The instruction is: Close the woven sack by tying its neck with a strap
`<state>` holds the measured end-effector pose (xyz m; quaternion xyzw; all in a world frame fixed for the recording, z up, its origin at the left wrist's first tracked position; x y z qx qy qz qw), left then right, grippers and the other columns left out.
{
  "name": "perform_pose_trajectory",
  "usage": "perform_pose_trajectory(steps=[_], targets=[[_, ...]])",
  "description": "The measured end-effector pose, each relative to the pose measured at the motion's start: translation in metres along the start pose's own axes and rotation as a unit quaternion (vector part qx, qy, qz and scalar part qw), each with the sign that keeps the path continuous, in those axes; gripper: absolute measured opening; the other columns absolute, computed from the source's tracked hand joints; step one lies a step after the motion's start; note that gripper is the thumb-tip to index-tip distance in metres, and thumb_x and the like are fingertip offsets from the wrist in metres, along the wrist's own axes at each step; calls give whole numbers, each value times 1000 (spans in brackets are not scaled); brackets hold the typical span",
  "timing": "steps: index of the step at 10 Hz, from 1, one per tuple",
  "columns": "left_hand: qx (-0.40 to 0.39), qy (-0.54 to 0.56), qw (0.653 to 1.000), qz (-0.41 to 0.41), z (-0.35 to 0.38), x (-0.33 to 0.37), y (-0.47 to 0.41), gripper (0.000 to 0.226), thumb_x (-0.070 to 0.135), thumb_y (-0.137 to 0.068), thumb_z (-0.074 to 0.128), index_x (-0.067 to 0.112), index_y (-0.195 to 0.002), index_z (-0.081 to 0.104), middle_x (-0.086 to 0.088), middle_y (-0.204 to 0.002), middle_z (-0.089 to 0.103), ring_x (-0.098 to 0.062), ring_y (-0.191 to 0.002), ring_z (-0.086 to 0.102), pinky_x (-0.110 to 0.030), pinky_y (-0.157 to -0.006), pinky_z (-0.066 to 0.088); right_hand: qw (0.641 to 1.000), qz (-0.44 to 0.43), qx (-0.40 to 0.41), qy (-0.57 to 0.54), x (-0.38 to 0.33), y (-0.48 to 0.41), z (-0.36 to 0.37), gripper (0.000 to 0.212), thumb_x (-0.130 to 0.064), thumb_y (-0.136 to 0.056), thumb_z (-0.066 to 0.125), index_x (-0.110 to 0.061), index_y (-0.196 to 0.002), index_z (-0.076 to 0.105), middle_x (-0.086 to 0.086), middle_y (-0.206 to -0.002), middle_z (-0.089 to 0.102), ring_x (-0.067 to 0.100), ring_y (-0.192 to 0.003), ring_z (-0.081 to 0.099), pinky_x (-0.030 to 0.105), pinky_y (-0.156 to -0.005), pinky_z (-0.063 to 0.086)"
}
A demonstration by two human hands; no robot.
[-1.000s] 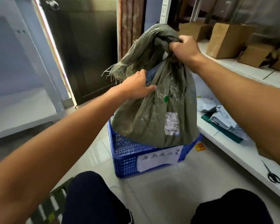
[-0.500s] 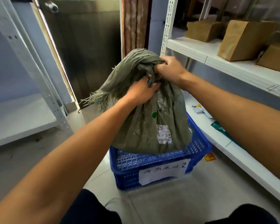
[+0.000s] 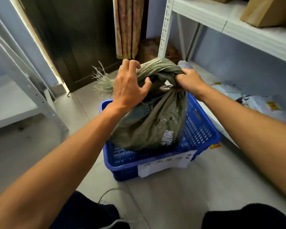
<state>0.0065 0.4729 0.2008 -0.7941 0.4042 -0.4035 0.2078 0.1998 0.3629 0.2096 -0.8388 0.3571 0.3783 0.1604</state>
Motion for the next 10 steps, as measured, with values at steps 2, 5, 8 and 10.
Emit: perform_pose_trajectory(steps=[2,5,8,10], targets=[[-297,-6,953,-67,81,-33,31,90,44,-84,66,25,-159,19,-13,-146,46,-31,-127,51,-39,-106,41,991,7,-98,85,58,7,55,14,-17,-87,54,-15,-92,68,13,-96,70,28,-94,62,31,-74,42],[-470,44,867,-160,156,-31,79,67,37,-92,66,14,-148,37,-14,-132,57,-28,-115,59,-36,-100,47,977,65,-148,138,140,7,95,28,-19,-88,57,-19,-116,61,11,-120,65,33,-111,59,38,-86,46],[-400,19,878,-263,169,-55,89,43,22,-100,50,9,-141,44,-14,-133,60,-31,-119,58,-38,-100,44,970,95,-221,25,139,7,107,61,-17,-90,63,-14,-146,39,7,-127,53,23,-114,55,34,-88,46],[-393,-8,883,-257,145,-52,79,45,28,-102,52,11,-144,46,-11,-132,60,-21,-109,55,-32,-93,41,970,88,-222,45,134,12,103,47,-18,-89,62,-15,-134,49,4,-118,56,23,-109,57,40,-94,50]])
Point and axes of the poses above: each hand's wrist, its own y-axis away from the middle knuckle, its own z-axis out of the palm, x = y × z, the point moved 3 cm from there along -y, towards the middle knuckle
